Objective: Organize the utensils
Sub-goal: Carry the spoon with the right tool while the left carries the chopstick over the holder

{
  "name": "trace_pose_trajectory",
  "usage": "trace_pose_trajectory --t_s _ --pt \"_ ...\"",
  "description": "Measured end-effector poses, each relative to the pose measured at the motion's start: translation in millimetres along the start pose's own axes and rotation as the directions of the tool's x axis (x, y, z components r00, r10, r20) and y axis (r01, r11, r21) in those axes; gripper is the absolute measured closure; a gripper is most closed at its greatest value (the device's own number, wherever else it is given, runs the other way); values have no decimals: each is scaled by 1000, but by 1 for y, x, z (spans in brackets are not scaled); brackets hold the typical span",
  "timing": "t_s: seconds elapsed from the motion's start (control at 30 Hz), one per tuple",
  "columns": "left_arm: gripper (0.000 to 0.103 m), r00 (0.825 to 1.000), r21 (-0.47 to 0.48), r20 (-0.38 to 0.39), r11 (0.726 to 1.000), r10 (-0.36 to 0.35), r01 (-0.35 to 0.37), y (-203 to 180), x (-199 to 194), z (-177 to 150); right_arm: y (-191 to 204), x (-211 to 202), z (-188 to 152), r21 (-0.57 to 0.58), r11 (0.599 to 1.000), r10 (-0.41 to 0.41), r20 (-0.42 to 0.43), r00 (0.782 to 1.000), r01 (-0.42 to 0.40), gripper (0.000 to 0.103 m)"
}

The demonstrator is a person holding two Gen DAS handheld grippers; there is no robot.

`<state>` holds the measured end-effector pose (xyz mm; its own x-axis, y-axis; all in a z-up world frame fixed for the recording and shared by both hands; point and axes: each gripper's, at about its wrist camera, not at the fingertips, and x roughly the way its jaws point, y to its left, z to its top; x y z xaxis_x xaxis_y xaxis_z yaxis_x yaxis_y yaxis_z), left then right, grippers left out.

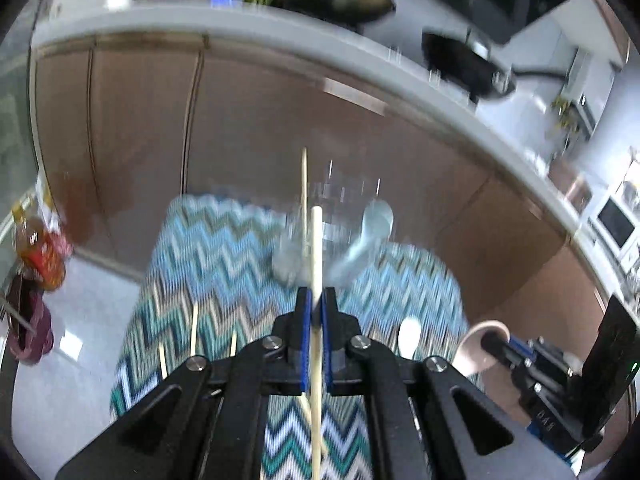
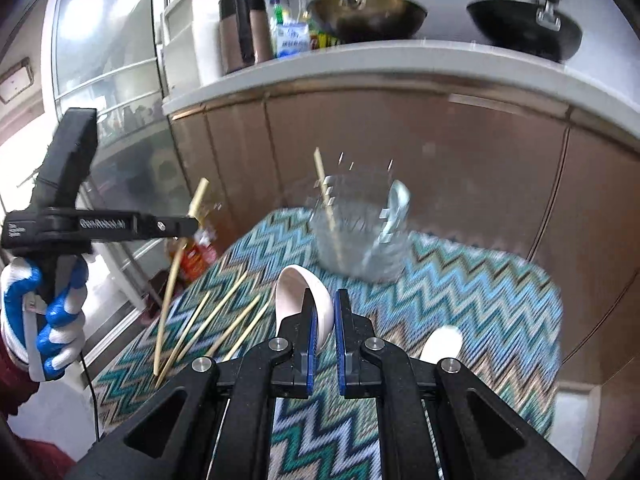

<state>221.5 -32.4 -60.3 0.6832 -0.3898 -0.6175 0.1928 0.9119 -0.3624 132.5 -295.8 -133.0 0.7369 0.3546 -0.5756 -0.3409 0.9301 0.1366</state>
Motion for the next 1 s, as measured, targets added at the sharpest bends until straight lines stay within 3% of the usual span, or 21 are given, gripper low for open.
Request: trace_pose_trajectory --t_s 0.2,0.4,0.5,0.67,0.83,1.0 --pt "99 981 -4 193 1000 4 -3 -25 7 55 -14 0 52 16 996 -94 130 987 93 95" --pt "99 929 -31 369 999 36 -26 -29 34 102 -23 23 95 46 980 -201 245 948 196 95" --pt "99 907 -27 419 999 46 -38 -34 57 115 -25 45 113 36 966 -256 289 922 257 95" --pt "98 893 -20 444 997 70 -68 -36 103 116 -27 91 118 0 943 -319 296 900 334 95" --pt "98 899 -9 428 995 96 -102 -35 143 106 -34 127 108 -18 932 -343 282 896 363 95" --pt "98 892 11 435 990 124 -143 -32 165 93 -41 151 94 -16 939 -326 279 903 344 95"
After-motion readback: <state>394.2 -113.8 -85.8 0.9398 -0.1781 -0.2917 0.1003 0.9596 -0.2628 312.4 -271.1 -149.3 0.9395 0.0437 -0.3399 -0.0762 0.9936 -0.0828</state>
